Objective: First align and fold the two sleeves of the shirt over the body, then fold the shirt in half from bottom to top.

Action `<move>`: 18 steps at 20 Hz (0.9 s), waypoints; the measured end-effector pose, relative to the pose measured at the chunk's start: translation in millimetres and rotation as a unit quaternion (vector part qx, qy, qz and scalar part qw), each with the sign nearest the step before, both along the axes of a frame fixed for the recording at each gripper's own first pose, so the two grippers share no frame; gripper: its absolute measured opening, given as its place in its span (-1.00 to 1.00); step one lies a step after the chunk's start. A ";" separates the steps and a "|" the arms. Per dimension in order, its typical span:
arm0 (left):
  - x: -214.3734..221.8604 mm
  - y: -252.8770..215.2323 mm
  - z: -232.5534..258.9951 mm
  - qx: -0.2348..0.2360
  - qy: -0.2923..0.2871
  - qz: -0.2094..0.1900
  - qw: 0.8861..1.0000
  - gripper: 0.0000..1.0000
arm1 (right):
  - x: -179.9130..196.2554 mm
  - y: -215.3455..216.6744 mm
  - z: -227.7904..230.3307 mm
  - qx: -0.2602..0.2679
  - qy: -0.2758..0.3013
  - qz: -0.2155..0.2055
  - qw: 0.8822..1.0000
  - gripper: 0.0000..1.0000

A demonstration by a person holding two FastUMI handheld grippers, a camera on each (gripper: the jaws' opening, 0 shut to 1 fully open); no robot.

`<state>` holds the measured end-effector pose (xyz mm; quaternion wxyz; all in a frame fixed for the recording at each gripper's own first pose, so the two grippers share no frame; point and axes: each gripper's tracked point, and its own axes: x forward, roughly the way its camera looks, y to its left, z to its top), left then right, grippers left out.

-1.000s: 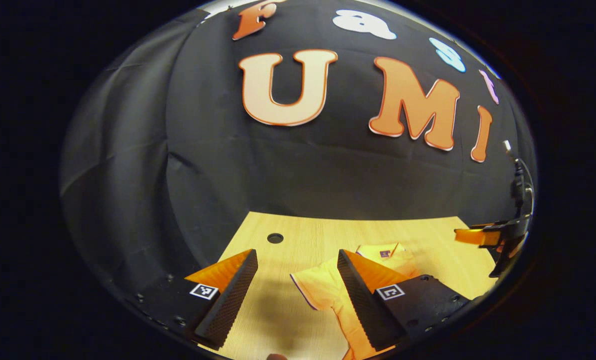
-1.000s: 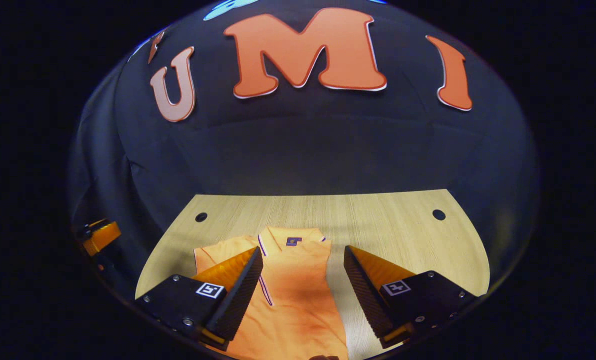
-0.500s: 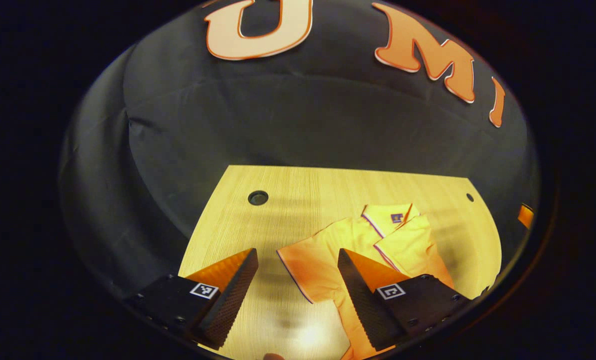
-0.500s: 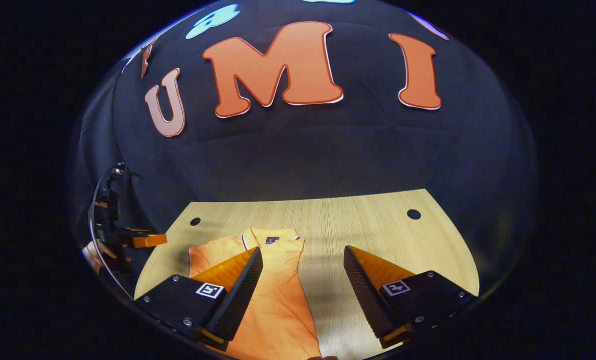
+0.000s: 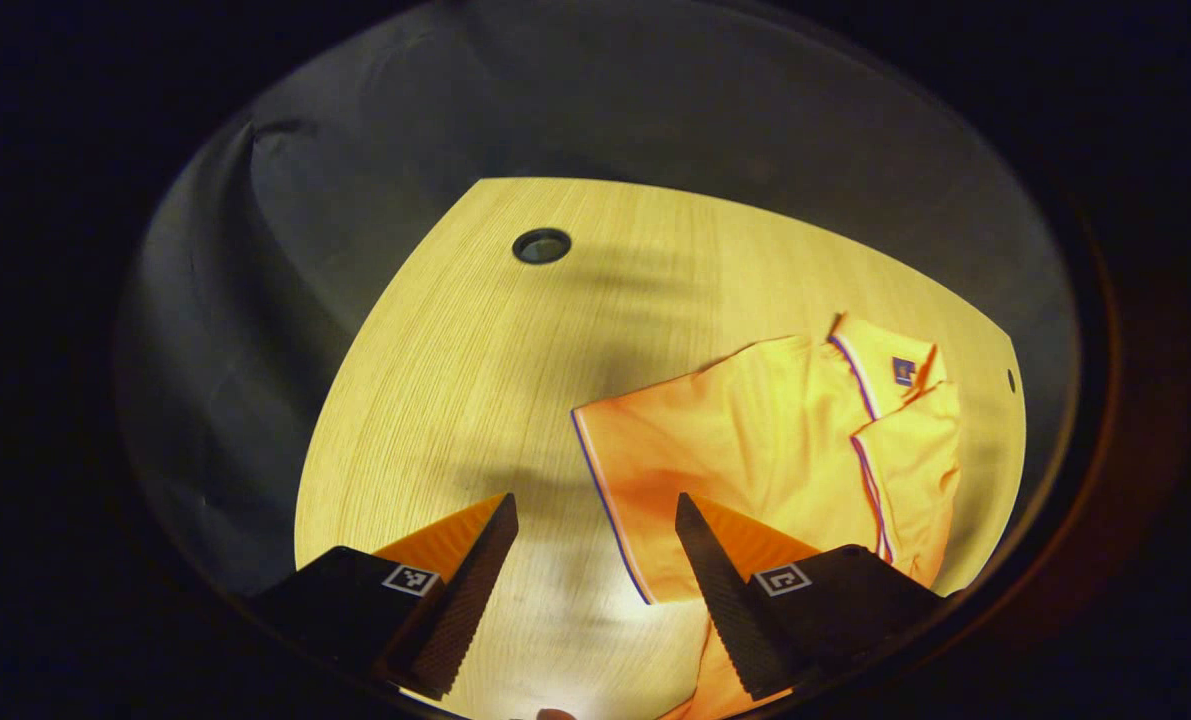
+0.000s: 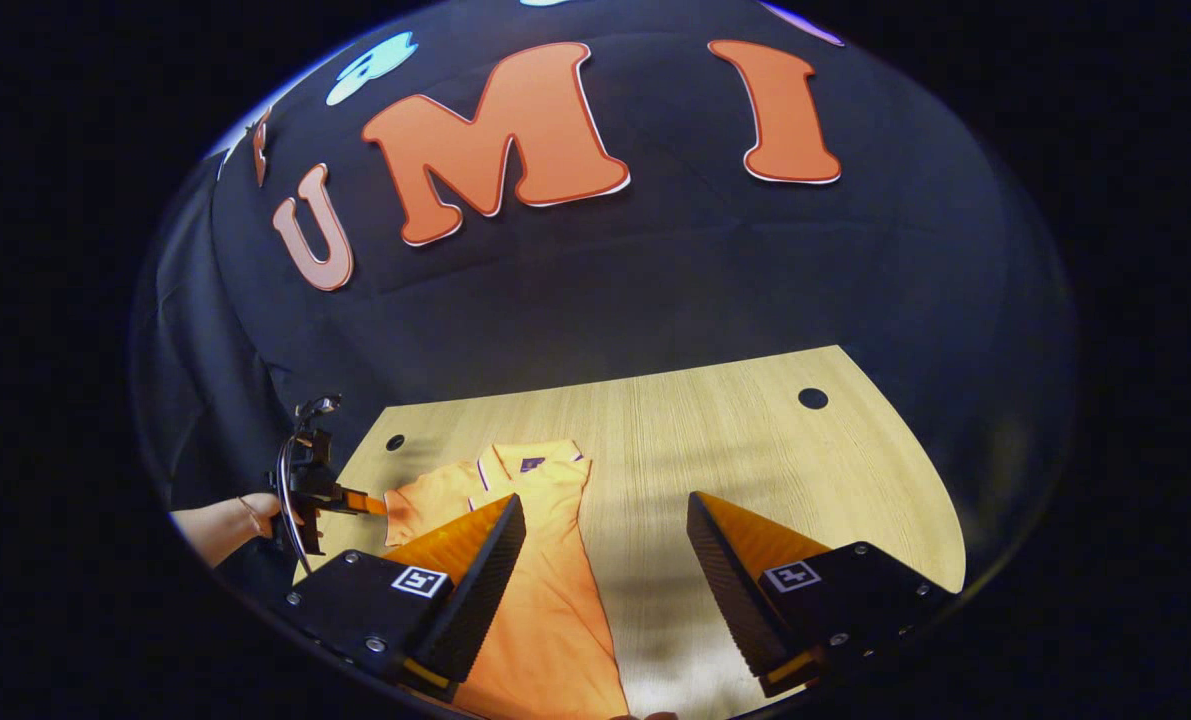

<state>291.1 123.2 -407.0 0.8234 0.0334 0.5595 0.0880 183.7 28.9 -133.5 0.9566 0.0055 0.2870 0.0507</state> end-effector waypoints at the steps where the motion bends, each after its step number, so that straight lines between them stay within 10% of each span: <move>1: -1.5 1.4 -4.9 -0.001 0.006 0.007 1.000 0.96 | -0.2 -4.5 -1.6 -0.001 0.003 -0.001 1.000 0.99; 13: -6.3 -12.2 -28.4 -0.018 0.029 0.028 0.999 0.71 | -1.9 -18.9 -12.0 0.019 0.026 -0.005 0.999 0.98; 17: -3.0 -20.3 -26.9 -0.038 0.019 0.027 0.999 -0.87 | -1.9 -17.9 -11.1 0.022 0.026 -0.002 0.999 0.98; 18: 1.7 -20.3 -29.6 -0.042 0.012 0.029 0.999 -0.87 | -1.4 -19.2 -9.6 0.018 0.023 -0.003 1.000 0.98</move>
